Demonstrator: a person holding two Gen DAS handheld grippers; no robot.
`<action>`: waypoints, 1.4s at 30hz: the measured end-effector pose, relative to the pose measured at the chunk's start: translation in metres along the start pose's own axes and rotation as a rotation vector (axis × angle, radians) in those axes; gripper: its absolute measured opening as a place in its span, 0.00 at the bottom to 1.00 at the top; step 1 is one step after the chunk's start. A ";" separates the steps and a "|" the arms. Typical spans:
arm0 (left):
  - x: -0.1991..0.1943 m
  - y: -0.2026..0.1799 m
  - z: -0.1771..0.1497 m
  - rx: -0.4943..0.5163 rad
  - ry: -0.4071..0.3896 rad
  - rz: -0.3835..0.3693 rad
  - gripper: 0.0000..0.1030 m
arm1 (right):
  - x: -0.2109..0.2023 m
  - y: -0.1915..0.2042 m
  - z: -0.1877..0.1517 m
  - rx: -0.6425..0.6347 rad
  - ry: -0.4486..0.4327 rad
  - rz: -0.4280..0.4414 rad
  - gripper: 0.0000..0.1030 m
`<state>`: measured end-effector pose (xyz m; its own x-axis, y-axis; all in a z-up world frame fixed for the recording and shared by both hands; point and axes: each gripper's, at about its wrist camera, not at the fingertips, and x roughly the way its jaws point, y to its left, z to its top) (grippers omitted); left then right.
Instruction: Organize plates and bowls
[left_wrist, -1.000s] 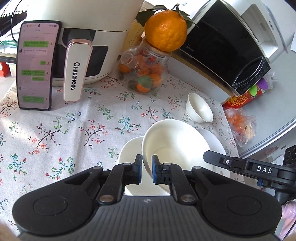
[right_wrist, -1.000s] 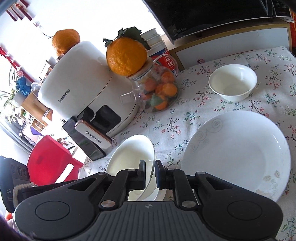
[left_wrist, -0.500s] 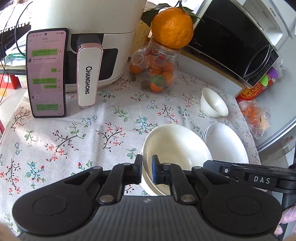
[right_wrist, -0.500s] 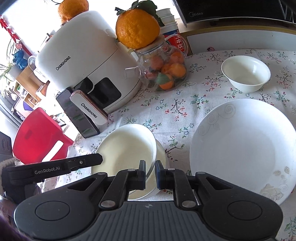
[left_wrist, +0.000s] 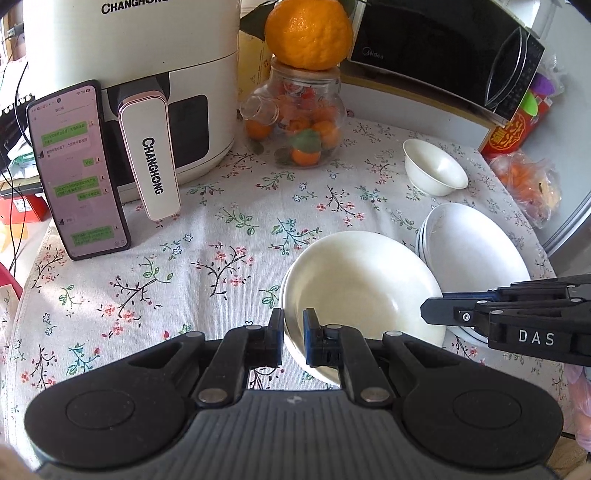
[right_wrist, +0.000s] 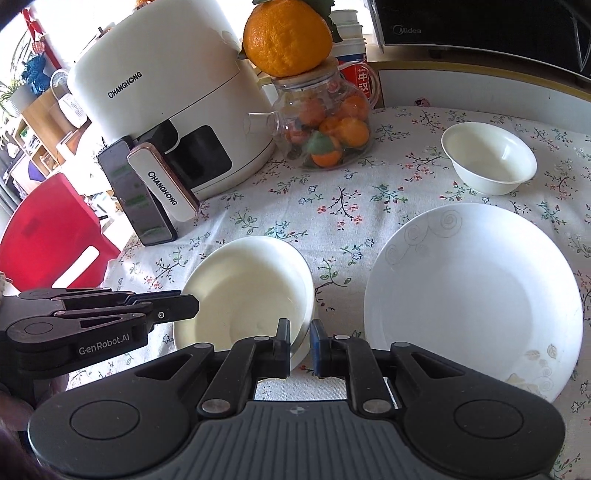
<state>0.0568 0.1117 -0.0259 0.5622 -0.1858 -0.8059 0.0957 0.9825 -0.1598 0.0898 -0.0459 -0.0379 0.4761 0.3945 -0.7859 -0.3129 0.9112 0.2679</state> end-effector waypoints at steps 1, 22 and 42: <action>0.000 0.000 0.000 0.002 -0.001 0.004 0.09 | 0.000 0.001 0.000 -0.005 0.000 -0.005 0.10; 0.001 0.000 0.005 -0.008 0.010 -0.004 0.22 | 0.004 0.002 0.001 -0.006 0.020 -0.006 0.19; -0.001 -0.027 0.061 -0.102 -0.060 -0.082 0.32 | -0.030 -0.050 0.039 0.148 -0.111 0.011 0.31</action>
<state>0.1042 0.0863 0.0141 0.6043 -0.2615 -0.7526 0.0612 0.9570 -0.2834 0.1233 -0.0988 -0.0065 0.5642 0.4073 -0.7182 -0.1975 0.9112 0.3616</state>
